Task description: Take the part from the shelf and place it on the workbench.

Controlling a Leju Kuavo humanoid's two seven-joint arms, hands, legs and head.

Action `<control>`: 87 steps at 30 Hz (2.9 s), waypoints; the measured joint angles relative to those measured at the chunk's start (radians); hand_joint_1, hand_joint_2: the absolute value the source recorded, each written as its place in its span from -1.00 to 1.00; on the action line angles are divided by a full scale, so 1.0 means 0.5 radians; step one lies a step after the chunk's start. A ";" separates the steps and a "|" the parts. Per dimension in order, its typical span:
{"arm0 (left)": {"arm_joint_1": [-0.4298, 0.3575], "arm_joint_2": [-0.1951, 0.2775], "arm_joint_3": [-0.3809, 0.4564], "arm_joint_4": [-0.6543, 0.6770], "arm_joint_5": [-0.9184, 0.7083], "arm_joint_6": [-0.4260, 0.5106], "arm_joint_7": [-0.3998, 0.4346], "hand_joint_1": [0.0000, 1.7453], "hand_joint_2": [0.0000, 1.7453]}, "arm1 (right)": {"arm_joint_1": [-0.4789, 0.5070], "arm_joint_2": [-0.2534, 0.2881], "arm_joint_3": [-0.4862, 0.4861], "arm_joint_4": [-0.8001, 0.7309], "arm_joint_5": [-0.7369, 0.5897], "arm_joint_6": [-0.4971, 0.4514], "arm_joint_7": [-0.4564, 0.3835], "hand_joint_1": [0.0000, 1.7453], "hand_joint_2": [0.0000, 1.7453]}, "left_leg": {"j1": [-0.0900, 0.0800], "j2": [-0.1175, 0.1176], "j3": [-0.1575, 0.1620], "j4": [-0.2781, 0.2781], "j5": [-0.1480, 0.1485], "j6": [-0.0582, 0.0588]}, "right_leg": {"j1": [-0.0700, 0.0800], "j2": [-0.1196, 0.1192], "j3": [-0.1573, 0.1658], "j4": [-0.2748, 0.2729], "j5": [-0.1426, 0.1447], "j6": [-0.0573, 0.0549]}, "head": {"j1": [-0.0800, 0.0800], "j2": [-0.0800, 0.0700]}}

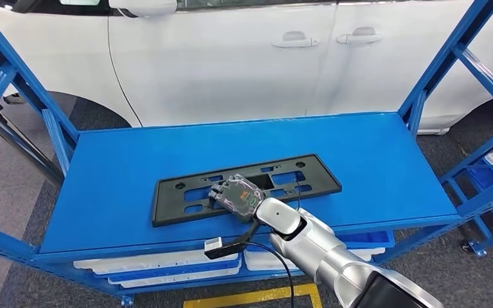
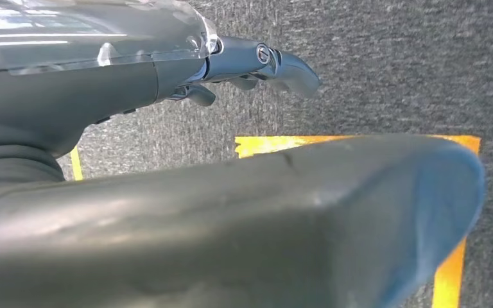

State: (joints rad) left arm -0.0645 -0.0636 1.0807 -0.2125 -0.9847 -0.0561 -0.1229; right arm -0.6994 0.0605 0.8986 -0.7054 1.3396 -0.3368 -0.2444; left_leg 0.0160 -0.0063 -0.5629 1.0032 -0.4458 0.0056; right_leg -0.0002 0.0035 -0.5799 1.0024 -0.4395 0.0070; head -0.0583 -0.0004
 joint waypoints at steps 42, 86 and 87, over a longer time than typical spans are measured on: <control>-0.020 -0.018 0.232 0.001 0.232 -0.247 -0.406 -1.00 1.00 | 0.716 -0.163 -1.111 -2.583 -2.950 1.604 -0.902 1.00 1.00 | -0.007 0.003 -0.187 0.383 -0.134 -0.048 | 0.009 -0.016 0.012 -0.006 -0.011 -0.067 | 0.001 0.000; -0.047 -0.090 0.244 0.002 0.084 -0.102 -0.116 -1.00 1.00 | 0.899 -0.093 -1.125 -2.468 -3.076 1.789 -0.901 1.00 1.00 | -0.010 0.021 -0.074 -0.014 0.062 0.053 | -0.023 -0.006 -0.272 0.600 -0.253 0.067 | 0.001 0.000; -0.046 -0.090 0.242 0.002 0.078 -0.097 -0.115 -1.00 1.00 | 0.902 -0.097 -1.131 -2.466 -3.083 1.801 -0.901 1.00 1.00 | -0.010 0.021 -0.104 -0.010 0.083 0.048 | -0.027 -0.006 -0.211 0.567 -0.206 0.069 | 0.001 0.000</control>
State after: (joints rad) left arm -0.0876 -0.1084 1.2018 -0.2113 -0.9456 -0.1048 -0.1805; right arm -0.2482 0.0122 0.3331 -1.9384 -0.2016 0.5638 -0.6950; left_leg 0.0109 0.0042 -0.6151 0.9982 -0.4044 0.0296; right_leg -0.0137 0.0006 -0.6852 1.2860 -0.5424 0.0412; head -0.0580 -0.0004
